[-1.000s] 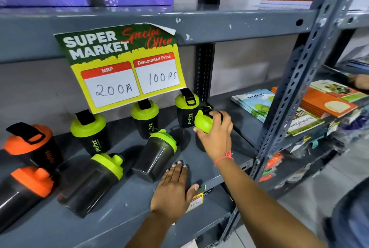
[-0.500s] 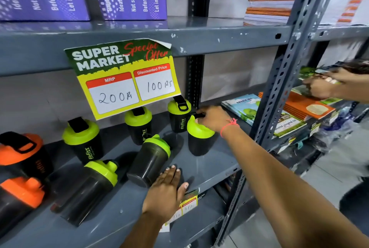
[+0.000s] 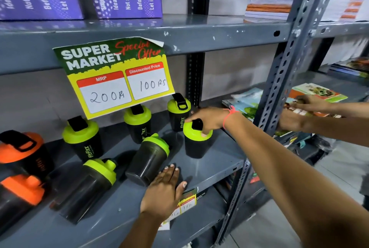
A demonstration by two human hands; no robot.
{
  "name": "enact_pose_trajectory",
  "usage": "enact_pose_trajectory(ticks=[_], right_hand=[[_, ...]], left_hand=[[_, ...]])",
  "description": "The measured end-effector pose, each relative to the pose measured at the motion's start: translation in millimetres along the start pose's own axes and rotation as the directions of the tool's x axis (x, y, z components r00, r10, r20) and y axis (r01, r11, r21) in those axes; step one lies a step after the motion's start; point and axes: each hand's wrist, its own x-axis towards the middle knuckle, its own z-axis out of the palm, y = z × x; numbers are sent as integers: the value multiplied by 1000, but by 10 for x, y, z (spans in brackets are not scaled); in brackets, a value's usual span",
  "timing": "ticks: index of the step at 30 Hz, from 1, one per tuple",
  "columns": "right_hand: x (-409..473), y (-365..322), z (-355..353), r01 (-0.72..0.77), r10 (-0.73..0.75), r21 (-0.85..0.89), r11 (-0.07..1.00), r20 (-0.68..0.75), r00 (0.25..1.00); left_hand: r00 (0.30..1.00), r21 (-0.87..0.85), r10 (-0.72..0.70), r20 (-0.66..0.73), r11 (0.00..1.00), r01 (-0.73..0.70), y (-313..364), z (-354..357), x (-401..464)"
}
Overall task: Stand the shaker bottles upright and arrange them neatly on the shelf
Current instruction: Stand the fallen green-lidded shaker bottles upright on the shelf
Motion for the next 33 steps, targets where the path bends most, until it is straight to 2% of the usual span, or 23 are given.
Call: enact_pose_trajectory(ticks=[3,6,12,14,17,20,22,24,26,30,33], right_hand=[[61,-13,36,-22,32,69,997,-138,990],[106,-10,79,-76,88,64,995,-228,970],[153,-17,160,-146,162,75,986,-296,941],[142,-13,163,-169,160,-1,986,-319,934],[143,-6,132,-133,102,-101,986,-268,958],[175,0,93,10,-10,-1,1000,-120,993],[198,4,98,9,-4,33,999,-137,991],[212,5,111,-50,52,12,999,-214,975],[241,13,142,-98,91,-16,995,-226,970],[308,41,149,44,-37,100,994,-72,997],[305,50,151,71,-61,127,989,-88,994]], left_hand=[[1000,10,-9,-6,1000,9,2,9,2],[1000,11,-16,-7,1000,16,7,18,-2],[1000,-6,-19,-20,1000,19,-7,61,-2],[999,-5,-10,-33,1000,10,-3,62,-10],[999,7,-15,-33,1000,15,9,44,-21],[999,16,-10,-31,1000,10,18,27,-24],[1000,26,-4,-24,1000,5,21,27,-29],[1000,10,13,-19,1000,-12,17,35,-24],[999,0,26,-20,1000,-26,7,44,-19],[998,-1,40,-54,999,-40,7,57,-16],[994,8,49,-99,999,-49,17,55,-16]])
